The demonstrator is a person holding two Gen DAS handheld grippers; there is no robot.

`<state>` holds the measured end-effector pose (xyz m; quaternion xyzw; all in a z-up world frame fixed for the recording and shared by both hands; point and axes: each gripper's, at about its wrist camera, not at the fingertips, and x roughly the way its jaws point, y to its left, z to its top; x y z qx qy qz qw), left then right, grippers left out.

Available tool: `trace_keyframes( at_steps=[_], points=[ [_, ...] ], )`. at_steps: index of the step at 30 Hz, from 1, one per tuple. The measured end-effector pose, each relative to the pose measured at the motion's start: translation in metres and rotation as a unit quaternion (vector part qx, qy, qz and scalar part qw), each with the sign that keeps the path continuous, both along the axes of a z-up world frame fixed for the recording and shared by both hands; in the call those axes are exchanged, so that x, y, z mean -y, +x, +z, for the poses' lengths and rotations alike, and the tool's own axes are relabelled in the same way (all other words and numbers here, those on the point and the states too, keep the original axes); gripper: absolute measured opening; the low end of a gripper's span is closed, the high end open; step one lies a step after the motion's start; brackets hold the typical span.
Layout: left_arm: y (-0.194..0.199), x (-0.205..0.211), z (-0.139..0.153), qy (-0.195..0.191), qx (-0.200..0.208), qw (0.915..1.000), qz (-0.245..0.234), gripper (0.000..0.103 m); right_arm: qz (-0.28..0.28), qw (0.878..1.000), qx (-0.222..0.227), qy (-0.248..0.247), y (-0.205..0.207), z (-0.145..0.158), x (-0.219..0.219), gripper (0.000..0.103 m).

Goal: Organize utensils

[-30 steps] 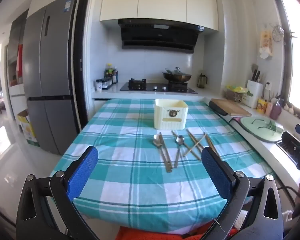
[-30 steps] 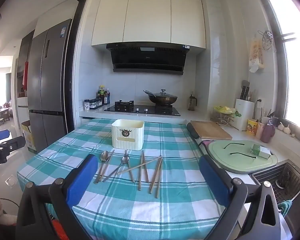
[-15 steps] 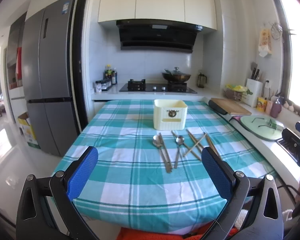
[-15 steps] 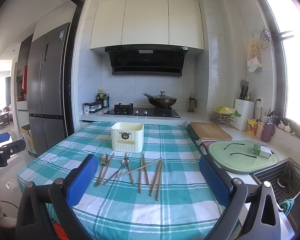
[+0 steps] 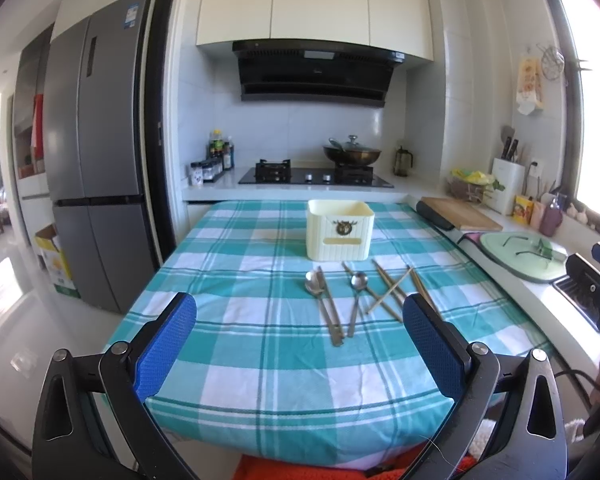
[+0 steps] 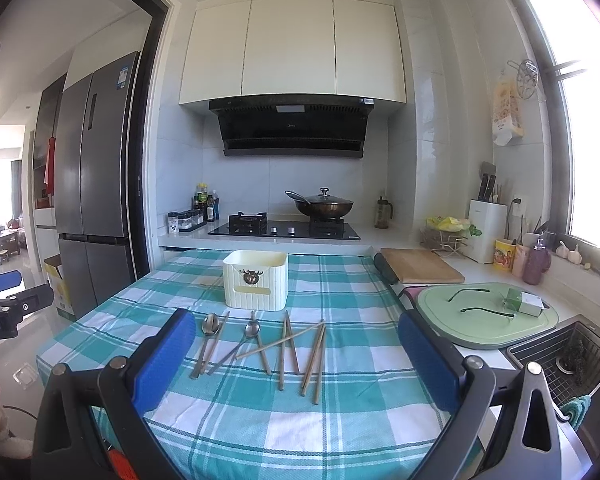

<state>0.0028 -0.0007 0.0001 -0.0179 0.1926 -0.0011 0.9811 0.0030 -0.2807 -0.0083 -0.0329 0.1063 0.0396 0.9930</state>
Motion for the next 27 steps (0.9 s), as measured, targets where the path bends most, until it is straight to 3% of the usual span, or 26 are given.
trace_keyframes(
  at_steps=[27],
  points=[
    [-0.0008,0.0001,0.0014,-0.002,0.001,1.0000,0.001,0.103,0.003,1.000,0.002,-0.001,0.0004,-0.0014,-0.0018,0.103]
  ],
)
